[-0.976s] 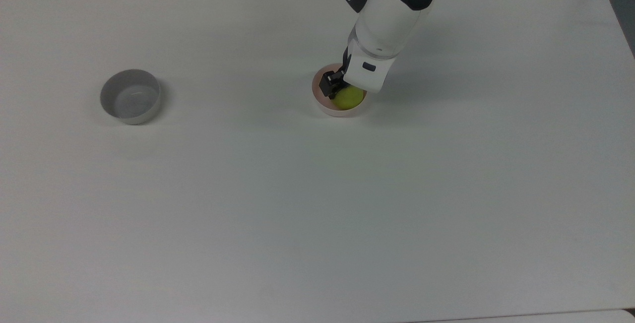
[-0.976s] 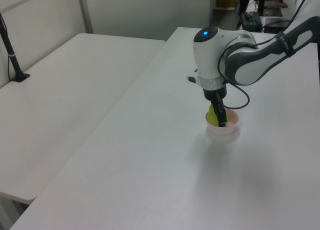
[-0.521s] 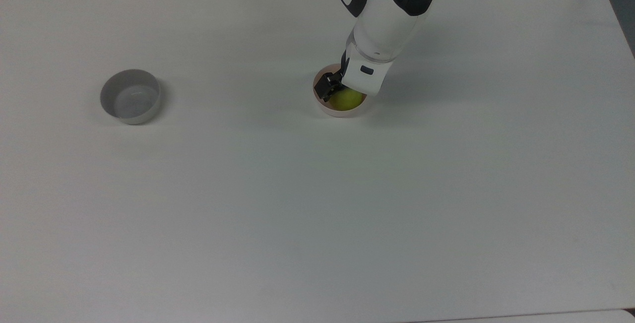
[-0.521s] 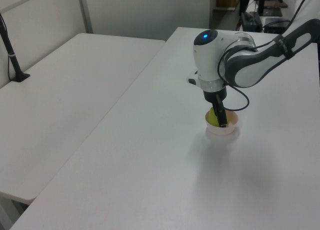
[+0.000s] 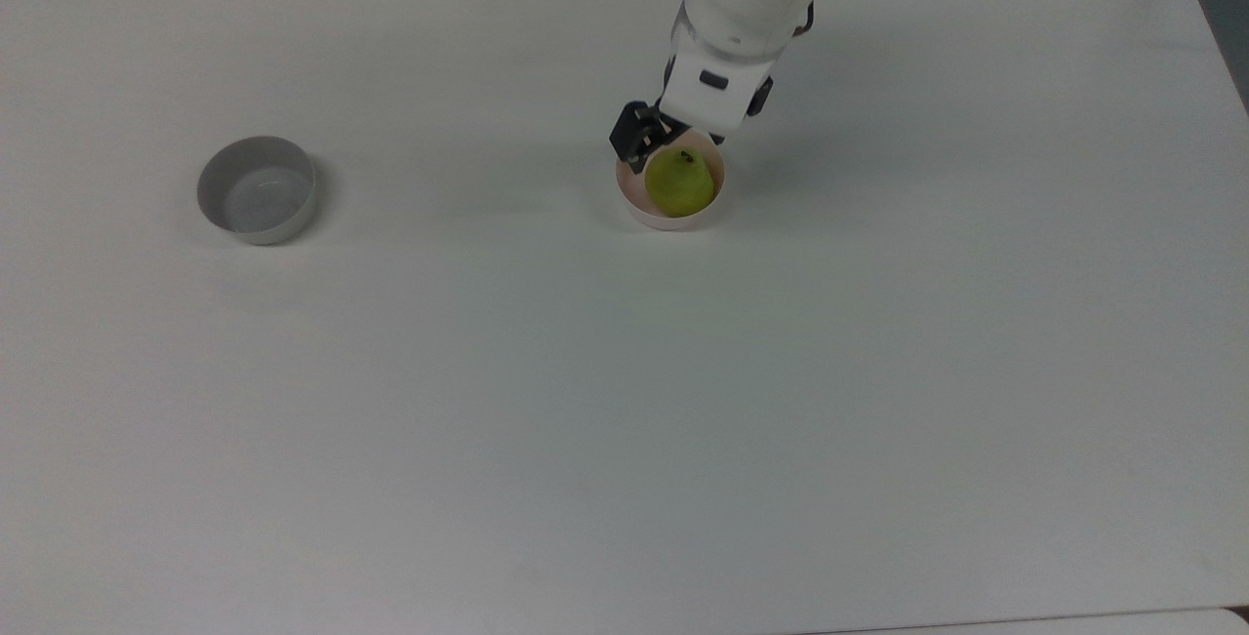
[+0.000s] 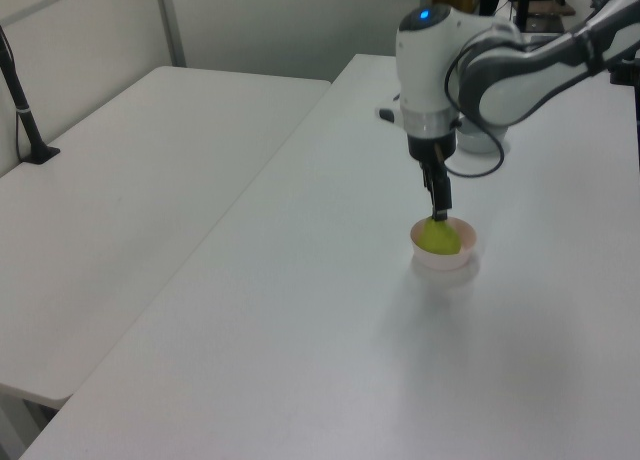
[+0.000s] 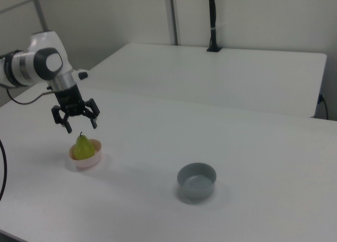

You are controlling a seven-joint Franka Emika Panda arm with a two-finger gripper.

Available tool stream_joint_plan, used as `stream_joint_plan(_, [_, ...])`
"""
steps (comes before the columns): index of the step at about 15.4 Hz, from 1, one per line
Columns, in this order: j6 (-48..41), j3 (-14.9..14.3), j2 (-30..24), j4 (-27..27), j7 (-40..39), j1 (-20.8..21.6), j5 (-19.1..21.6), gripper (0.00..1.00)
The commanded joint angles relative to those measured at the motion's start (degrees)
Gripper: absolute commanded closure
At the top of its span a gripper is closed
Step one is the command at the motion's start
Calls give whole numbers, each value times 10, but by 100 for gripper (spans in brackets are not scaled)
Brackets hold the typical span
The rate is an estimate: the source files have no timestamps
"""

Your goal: Place the pear in the bowl

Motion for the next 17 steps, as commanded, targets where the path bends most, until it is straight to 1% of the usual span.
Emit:
stream_joint_plan(1, [-55,0,-36,28,11,-9,-3,0])
stream_joint_plan(4, [-93,2,-59,51,12,-26,-2,0])
stream_joint_plan(5, [-103,7,-65,56,13,-40,0,0])
stream_joint_plan(6, [-112,25,-76,59,13,-82,3,0])
stream_joint_plan(8, [-114,85,-94,59,14,-173,7,0])
stream_joint_plan(9, [-122,95,-101,58,14,-203,7,0])
stream_joint_plan(10, [-137,92,-106,59,17,-228,7,0])
stream_joint_plan(11, [-136,78,-111,59,17,-248,7,0])
stream_joint_plan(12, [-135,68,-111,59,16,-256,7,0])
stream_joint_plan(14, [-132,43,-111,59,10,-259,8,0])
stream_joint_plan(15, [-131,35,-111,59,9,-261,10,0])
stream_joint_plan(17, [-131,31,-111,59,16,-262,15,0])
